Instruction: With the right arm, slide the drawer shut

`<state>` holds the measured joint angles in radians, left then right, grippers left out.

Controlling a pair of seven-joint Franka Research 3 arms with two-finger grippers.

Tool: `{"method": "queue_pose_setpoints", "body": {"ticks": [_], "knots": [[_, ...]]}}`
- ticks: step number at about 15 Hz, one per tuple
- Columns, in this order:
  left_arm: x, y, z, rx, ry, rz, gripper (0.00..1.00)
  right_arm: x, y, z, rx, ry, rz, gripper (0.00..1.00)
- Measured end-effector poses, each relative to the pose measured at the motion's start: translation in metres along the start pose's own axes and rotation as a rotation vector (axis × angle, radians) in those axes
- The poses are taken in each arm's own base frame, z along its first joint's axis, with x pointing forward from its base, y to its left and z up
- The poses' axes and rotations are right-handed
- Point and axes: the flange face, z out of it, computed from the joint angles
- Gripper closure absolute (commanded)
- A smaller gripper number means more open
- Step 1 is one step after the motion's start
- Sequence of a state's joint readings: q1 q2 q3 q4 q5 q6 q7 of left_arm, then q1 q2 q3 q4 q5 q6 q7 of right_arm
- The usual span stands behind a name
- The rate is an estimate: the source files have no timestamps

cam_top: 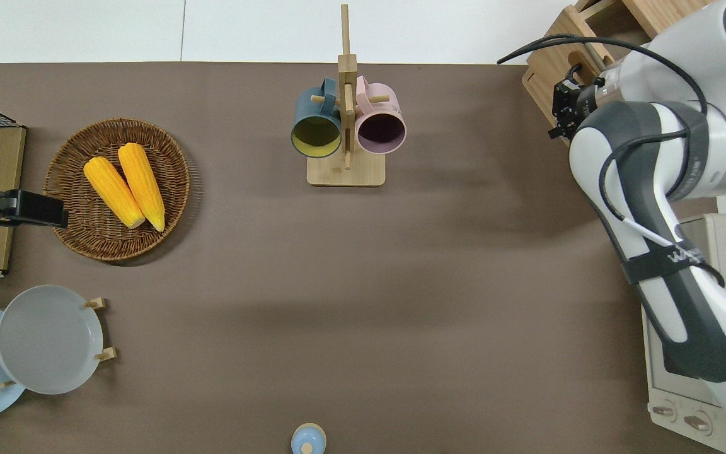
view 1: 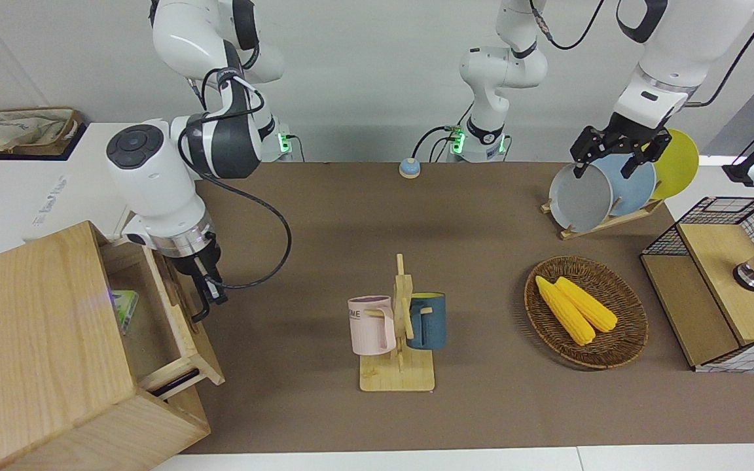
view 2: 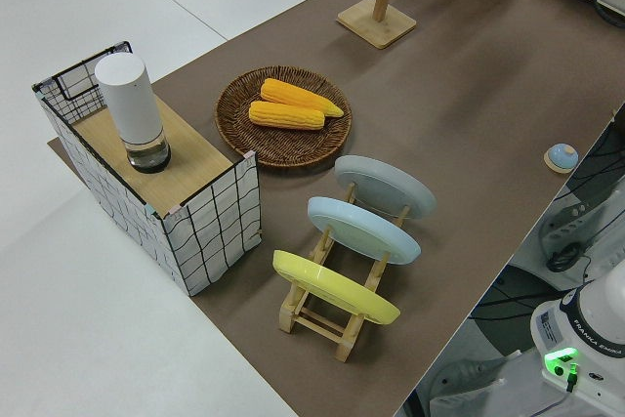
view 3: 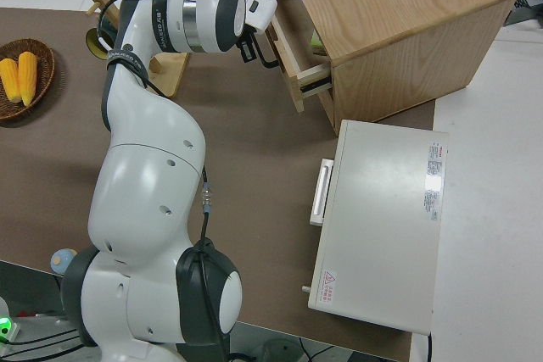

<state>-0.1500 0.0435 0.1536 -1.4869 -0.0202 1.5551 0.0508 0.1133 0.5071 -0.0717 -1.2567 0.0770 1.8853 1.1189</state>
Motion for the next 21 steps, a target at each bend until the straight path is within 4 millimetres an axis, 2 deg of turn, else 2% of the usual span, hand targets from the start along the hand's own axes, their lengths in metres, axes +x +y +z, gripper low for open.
{"method": "queue_pose_setpoints", "body": {"ticks": [4,9,21], "knots": [[0.000,0.000,0.000,0.000,0.000,0.000,0.00,0.033,0.015,-0.002,0.022,-0.030,0.008,1.000],[0.000,0.000,0.000,0.000,0.000,0.000,0.00,0.060,0.028,-0.004,0.042,-0.028,-0.014,1.000],[0.000,0.000,0.000,0.000,0.000,0.000,0.00,0.071,0.035,-0.005,0.046,-0.039,-0.079,1.000]]}}
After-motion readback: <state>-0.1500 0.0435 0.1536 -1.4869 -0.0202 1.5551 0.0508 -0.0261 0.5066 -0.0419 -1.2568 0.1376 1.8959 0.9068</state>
